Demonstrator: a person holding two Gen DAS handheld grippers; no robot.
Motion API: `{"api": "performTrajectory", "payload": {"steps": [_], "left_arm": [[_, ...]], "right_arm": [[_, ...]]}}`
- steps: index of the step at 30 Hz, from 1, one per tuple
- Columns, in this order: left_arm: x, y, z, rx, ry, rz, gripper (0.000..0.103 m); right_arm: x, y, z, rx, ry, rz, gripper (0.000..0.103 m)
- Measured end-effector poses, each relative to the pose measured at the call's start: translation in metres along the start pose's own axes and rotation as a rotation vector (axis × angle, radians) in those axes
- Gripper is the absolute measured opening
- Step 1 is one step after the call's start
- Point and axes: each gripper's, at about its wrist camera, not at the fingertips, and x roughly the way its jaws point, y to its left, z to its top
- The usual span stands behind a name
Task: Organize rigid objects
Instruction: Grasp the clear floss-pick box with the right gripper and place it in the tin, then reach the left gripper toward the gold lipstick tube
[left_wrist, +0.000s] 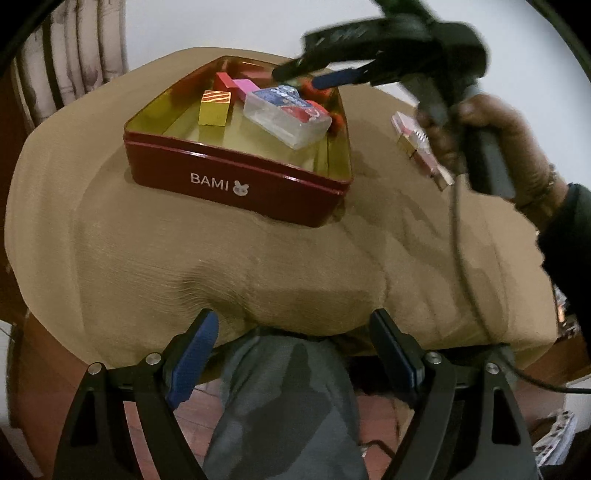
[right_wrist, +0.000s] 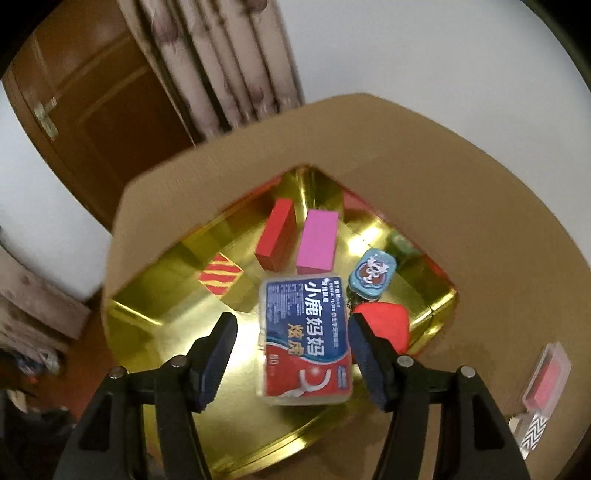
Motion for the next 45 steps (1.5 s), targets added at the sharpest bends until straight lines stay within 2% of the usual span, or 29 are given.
{"api": "performTrajectory", "payload": {"steps": [2, 6, 9, 10, 13, 14, 15, 19, 20, 21, 23, 25, 27, 30, 32, 35, 40, 41, 45], "left_arm": [[0.002, -0.003, -0.002, 0.020, -0.003, 0.011, 0.080], [-0.004, -0.010, -0.004, 0.074, -0.032, 0.042, 0.080], [-0.007, -0.021, -0.004, 0.104, -0.034, 0.011, 0.080], [-0.007, -0.027, -0.003, 0.113, -0.024, -0.013, 0.080], [-0.005, -0.046, 0.002, 0.151, -0.005, -0.059, 0.080], [-0.005, -0.051, 0.004, 0.158, -0.007, -0.064, 0.080], [-0.006, -0.058, 0.006, 0.165, -0.012, -0.068, 0.080], [-0.001, -0.089, 0.020, 0.196, -0.016, -0.095, 0.082], [0.001, -0.095, 0.025, 0.194, -0.014, -0.098, 0.082], [0.004, -0.103, 0.031, 0.190, -0.011, -0.104, 0.082], [0.012, -0.113, 0.044, 0.185, -0.003, -0.118, 0.082], [0.020, -0.127, 0.062, 0.182, 0.001, -0.121, 0.082], [0.028, -0.139, 0.079, 0.188, -0.013, -0.101, 0.082], [0.047, -0.156, 0.109, 0.178, -0.020, -0.080, 0.082], [0.066, -0.166, 0.130, 0.174, -0.022, -0.015, 0.080], [0.094, -0.178, 0.156, 0.186, 0.013, -0.004, 0.080], [0.127, -0.181, 0.188, 0.110, 0.068, -0.016, 0.080], [0.131, -0.181, 0.192, 0.102, 0.078, -0.011, 0.078], [0.157, -0.179, 0.207, 0.067, 0.146, 0.025, 0.058]], "right_arm": [[-0.018, -0.011, -0.007, 0.045, -0.017, 0.083, 0.064], [-0.065, -0.043, -0.043, 0.184, -0.159, 0.108, 0.064], [-0.107, -0.076, -0.091, 0.317, -0.279, -0.046, 0.064], [-0.118, -0.090, -0.111, 0.356, -0.294, -0.129, 0.064], [-0.140, -0.130, -0.170, 0.445, -0.254, -0.358, 0.064], [-0.144, -0.146, -0.196, 0.478, -0.210, -0.474, 0.064], [-0.147, -0.153, -0.212, 0.501, -0.186, -0.526, 0.064], [-0.153, -0.186, -0.277, 0.614, -0.122, -0.648, 0.064], [-0.154, -0.191, -0.290, 0.634, -0.124, -0.664, 0.064], [-0.159, -0.191, -0.297, 0.630, -0.165, -0.662, 0.064], [-0.160, -0.187, -0.302, 0.627, -0.179, -0.701, 0.064], [-0.161, -0.185, -0.306, 0.626, -0.198, -0.710, 0.065], [-0.159, -0.187, -0.307, 0.626, -0.203, -0.706, 0.070], [-0.161, -0.185, -0.311, 0.630, -0.220, -0.665, 0.073], [-0.166, -0.192, -0.316, 0.640, -0.240, -0.641, 0.074], [-0.172, -0.192, -0.321, 0.654, -0.270, -0.611, 0.074], [-0.184, -0.190, -0.325, 0.654, -0.297, -0.575, 0.074], [-0.185, -0.190, -0.326, 0.655, -0.303, -0.566, 0.074], [-0.199, -0.189, -0.333, 0.657, -0.319, -0.546, 0.074]]}}
